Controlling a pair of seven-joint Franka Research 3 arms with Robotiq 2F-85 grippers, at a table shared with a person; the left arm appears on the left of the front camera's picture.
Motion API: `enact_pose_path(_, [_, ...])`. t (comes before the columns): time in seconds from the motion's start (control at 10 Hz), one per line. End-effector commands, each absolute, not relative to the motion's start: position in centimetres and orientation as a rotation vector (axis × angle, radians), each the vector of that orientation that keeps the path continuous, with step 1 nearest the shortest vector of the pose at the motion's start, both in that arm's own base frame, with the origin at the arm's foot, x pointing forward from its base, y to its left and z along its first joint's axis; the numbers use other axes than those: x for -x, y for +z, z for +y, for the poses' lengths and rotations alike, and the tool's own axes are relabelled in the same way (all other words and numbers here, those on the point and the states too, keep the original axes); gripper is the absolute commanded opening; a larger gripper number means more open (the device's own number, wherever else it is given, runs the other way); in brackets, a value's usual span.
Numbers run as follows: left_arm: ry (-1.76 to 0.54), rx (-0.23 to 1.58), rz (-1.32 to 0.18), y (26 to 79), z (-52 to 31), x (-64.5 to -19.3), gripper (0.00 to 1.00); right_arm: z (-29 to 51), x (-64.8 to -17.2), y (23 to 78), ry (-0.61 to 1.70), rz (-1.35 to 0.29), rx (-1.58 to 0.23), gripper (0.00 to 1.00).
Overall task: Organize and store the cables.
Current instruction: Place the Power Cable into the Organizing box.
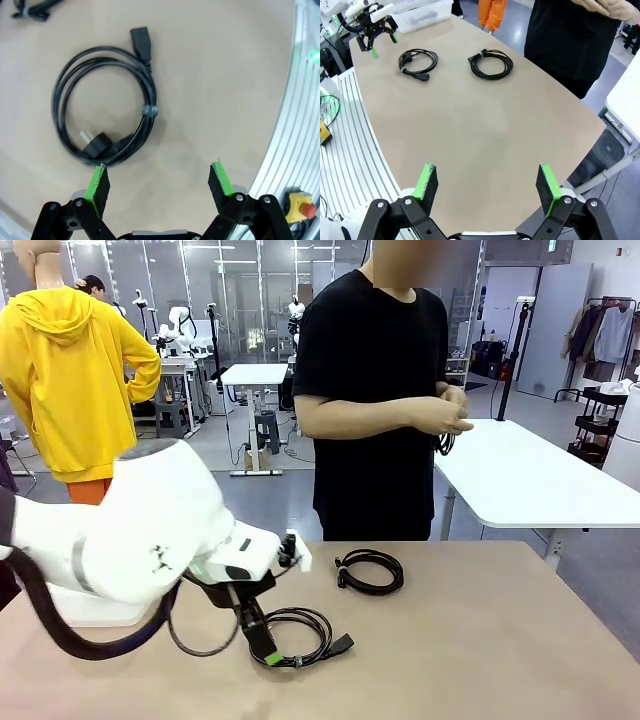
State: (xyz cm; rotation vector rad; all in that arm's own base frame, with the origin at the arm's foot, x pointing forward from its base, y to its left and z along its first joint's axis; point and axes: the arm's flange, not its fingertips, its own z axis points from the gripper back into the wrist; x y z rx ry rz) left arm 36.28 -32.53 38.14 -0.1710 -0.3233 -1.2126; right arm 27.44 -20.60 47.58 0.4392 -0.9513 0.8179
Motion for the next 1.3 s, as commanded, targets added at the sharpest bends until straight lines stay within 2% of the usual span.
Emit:
enact_pose_path(0.0, [-1.266,0.111,-0.308,36.7,-35.7,-37.6,1.0,-20.7,-27.5,47.5,0.835,-0.966,-0.435,1.0])
enact_pose_path(0.5, [-1.381,0.065,-0.183,33.2,-39.5,-39.8,1.0,-20.7,-27.5,47.5,0.835,-0.966,-0.435,1.0])
enact_pose_path(0.9, [-1.381,0.048,-0.064,31.0,-41.0,-41.3,1.0,-20.7,-27.5,47.5,0.835,-0.966,-0.435,1.0])
enact_pose_path(1.0, [-1.372,0.047,-0.051,30.9,-41.1,-41.4,0.85,-20.7,-27.5,47.5,0.835,-0.966,-0.435,1.0])
enact_pose_path(1.1, [-1.376,0.052,-0.053,30.9,-41.1,-41.4,0.5,-20.7,-27.5,47.5,0.835,-0.966,-0.435,1.0])
enact_pose_path(1.2, [-1.38,0.052,-0.051,30.9,-41.1,-41.4,0.25,-20.7,-27.5,47.5,0.835,-0.966,-0.435,1.0])
